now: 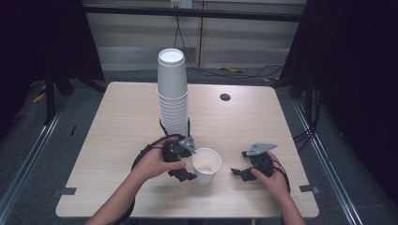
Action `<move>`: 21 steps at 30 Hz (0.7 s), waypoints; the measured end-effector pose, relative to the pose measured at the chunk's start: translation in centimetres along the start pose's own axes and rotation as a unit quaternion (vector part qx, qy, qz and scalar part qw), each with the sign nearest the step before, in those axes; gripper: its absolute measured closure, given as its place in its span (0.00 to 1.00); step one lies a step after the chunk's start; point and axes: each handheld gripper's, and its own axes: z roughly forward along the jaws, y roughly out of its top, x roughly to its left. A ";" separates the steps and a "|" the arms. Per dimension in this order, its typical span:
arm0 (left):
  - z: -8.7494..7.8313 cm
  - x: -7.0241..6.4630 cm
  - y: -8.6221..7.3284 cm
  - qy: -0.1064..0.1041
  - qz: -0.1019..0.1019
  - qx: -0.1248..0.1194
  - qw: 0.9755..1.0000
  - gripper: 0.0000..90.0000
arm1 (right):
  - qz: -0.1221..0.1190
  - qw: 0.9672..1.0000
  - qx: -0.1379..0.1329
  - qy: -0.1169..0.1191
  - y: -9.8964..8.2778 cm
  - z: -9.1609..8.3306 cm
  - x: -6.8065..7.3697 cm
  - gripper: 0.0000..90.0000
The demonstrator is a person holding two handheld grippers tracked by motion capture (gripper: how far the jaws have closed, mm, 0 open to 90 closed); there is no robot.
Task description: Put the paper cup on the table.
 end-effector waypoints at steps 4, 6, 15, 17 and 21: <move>-0.3 0.2 -0.9 0.009 -0.010 0.000 1.000 0.17 | 0.000 1.000 0.000 0.000 0.0 0.0 0.0 0.15; -0.6 0.4 -1.6 0.008 -0.021 -0.005 1.000 0.17 | 0.000 1.000 0.000 0.000 0.0 0.0 0.0 0.15; -1.1 0.7 -3.4 0.014 -0.034 -0.015 0.999 0.17 | 0.000 1.000 0.000 0.000 0.0 0.0 0.0 0.15; -1.2 0.7 -3.8 0.016 -0.036 -0.016 0.999 0.17 | 0.000 1.000 0.000 0.000 0.0 0.0 0.0 0.15; -1.5 0.8 -4.5 0.019 -0.038 -0.021 0.999 0.17 | 0.000 1.000 0.000 0.000 0.0 0.0 0.0 0.15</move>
